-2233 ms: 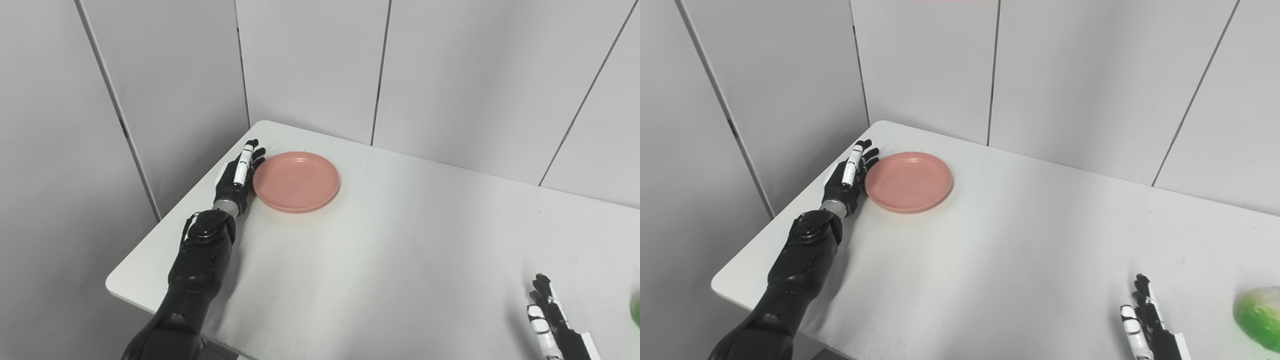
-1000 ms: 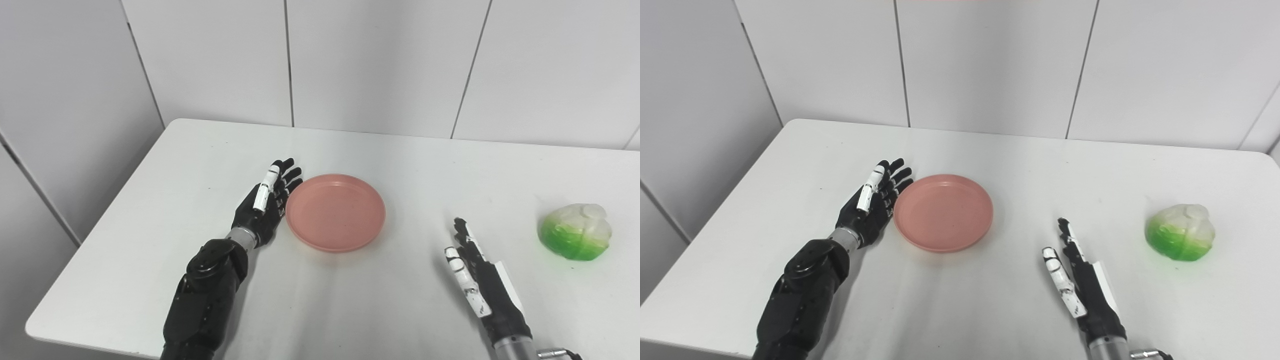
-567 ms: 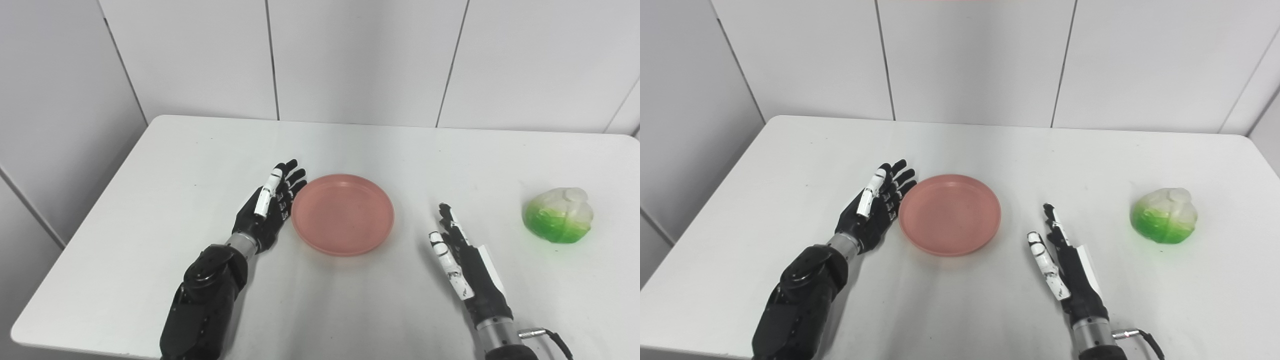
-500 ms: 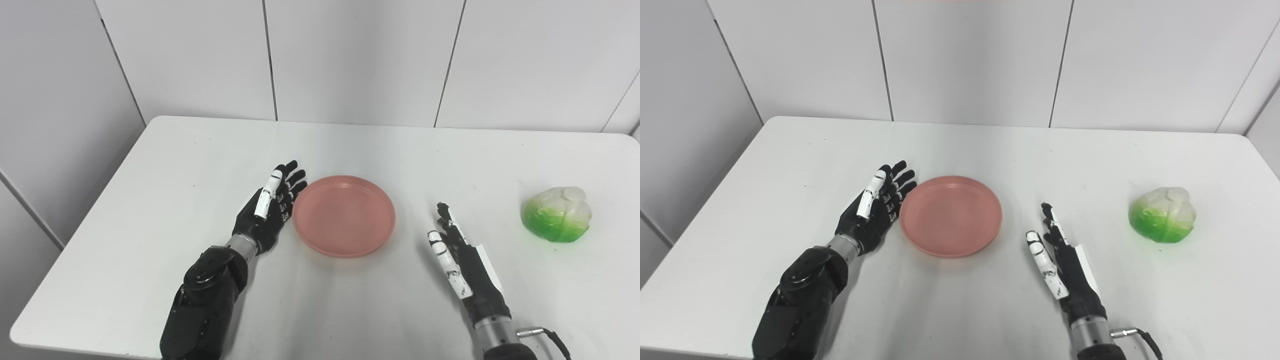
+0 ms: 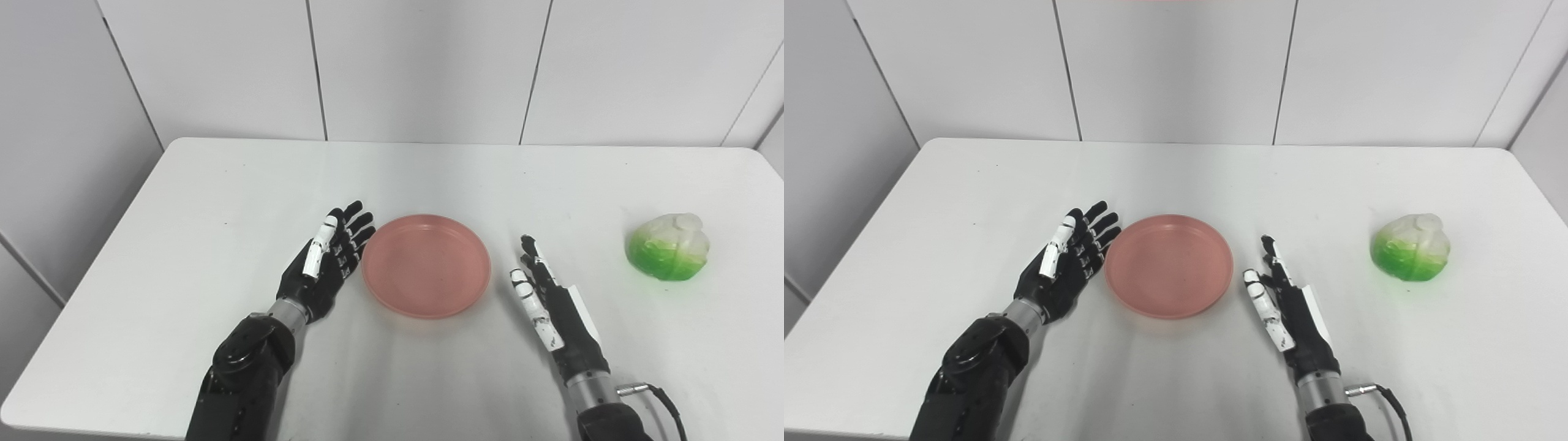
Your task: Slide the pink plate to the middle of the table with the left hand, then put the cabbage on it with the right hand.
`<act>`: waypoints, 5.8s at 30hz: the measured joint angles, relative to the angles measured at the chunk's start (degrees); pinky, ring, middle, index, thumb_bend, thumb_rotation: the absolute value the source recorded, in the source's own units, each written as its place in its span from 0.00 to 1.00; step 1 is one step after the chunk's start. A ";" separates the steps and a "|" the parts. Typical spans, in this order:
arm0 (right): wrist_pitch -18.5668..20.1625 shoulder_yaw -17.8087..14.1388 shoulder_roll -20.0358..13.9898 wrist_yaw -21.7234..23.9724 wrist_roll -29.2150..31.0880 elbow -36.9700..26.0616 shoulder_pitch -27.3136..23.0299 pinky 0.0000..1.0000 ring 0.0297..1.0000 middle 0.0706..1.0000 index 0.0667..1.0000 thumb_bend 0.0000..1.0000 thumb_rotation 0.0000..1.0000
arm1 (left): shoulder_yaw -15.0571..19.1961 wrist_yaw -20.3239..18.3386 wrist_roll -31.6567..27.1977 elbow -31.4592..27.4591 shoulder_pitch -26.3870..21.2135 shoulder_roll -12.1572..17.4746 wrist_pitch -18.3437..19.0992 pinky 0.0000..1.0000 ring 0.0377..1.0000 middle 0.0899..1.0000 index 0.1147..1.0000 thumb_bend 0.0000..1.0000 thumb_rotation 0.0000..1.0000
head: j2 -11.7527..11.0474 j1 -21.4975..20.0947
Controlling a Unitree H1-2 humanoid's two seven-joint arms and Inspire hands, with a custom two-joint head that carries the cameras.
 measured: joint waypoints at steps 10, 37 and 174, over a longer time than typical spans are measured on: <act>2.24 -0.72 -0.37 0.00 -1.53 -0.90 -0.44 0.94 0.97 0.98 0.98 0.41 1.00 | 0.99 -0.33 0.02 1.31 0.09 -0.87 -1.88 0.93 0.94 0.95 0.94 0.40 1.00 | -0.61 -4.13; 10.49 -11.57 -14.75 4.18 -13.84 -25.61 -12.35 0.89 0.95 0.96 0.99 1.00 0.68 | 4.58 -12.83 -3.93 20.27 -5.75 3.27 -16.18 0.92 0.93 0.92 0.91 0.47 0.94 | -4.22 -19.78; 17.85 -1.81 -29.54 10.16 -4.15 25.54 -27.06 0.49 0.46 0.44 0.46 0.53 0.00 | 6.08 -14.07 -4.85 19.00 -4.00 6.46 -16.44 0.85 0.84 0.84 0.84 0.47 0.89 | -0.53 -18.99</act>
